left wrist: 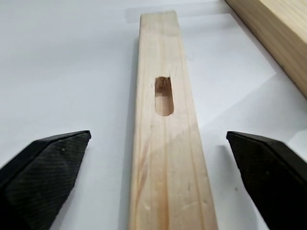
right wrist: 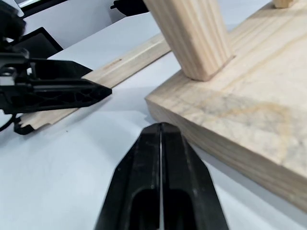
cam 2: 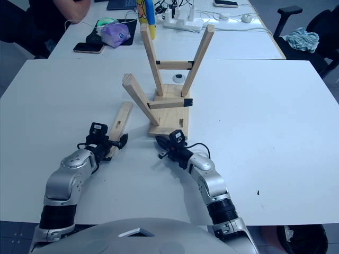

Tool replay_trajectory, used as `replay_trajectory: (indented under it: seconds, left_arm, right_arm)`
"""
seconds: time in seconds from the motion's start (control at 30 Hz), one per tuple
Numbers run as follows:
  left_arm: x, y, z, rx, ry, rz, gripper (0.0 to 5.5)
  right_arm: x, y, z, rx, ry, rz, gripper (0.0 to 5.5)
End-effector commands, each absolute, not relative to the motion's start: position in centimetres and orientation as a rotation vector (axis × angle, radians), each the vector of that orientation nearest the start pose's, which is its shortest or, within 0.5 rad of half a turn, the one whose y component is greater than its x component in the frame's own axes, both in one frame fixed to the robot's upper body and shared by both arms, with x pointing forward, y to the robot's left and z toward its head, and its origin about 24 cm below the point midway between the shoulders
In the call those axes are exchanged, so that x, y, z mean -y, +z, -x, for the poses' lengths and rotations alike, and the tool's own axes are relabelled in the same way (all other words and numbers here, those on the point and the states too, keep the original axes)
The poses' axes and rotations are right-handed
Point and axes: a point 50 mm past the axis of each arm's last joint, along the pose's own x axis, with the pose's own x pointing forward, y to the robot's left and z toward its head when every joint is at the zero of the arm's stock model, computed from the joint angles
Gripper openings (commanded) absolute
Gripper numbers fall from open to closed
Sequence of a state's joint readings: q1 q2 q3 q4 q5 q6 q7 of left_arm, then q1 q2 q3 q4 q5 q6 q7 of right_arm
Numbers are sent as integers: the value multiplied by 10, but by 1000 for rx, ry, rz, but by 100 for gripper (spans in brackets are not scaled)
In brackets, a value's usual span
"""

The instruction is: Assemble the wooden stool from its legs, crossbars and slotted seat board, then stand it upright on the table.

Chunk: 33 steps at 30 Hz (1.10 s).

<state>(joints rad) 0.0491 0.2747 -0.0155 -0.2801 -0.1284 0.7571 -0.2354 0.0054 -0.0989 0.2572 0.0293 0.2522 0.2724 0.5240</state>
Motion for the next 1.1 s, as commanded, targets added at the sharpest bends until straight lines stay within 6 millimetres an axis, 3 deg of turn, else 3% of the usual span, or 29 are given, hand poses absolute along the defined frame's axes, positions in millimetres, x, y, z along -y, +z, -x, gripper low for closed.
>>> replay_trajectory:
  seconds: [0.03,0.23,0.57,0.73,0.83,0.9,1.03,1.1]
  left_arm:
    - [-189,3,-209,-725,-264,-110,444]
    - [-206,6,-207,-729,-302,-223,355]
    - [-223,16,-210,-709,-337,-228,209]
    - [-232,18,-213,-667,-362,-215,207]
    - [-252,25,-217,-559,-312,-132,207]
    - [-268,40,-222,-449,-285,-88,207]
    - [-277,118,-244,0,-343,-6,207]
    - [-268,159,-248,177,-439,29,207]
  right_arm:
    - [81,18,-229,-287,773,-218,0]
    - [82,29,-227,-247,793,-236,0]
    - [84,44,-224,-231,810,-187,0]
    - [85,49,-218,-201,870,-171,0]
    - [88,55,-209,-206,967,-266,0]
    - [91,60,-204,-221,1043,-370,26]
    - [98,77,-198,-246,1170,-515,86]
    - [98,98,-197,-217,1270,-589,119]
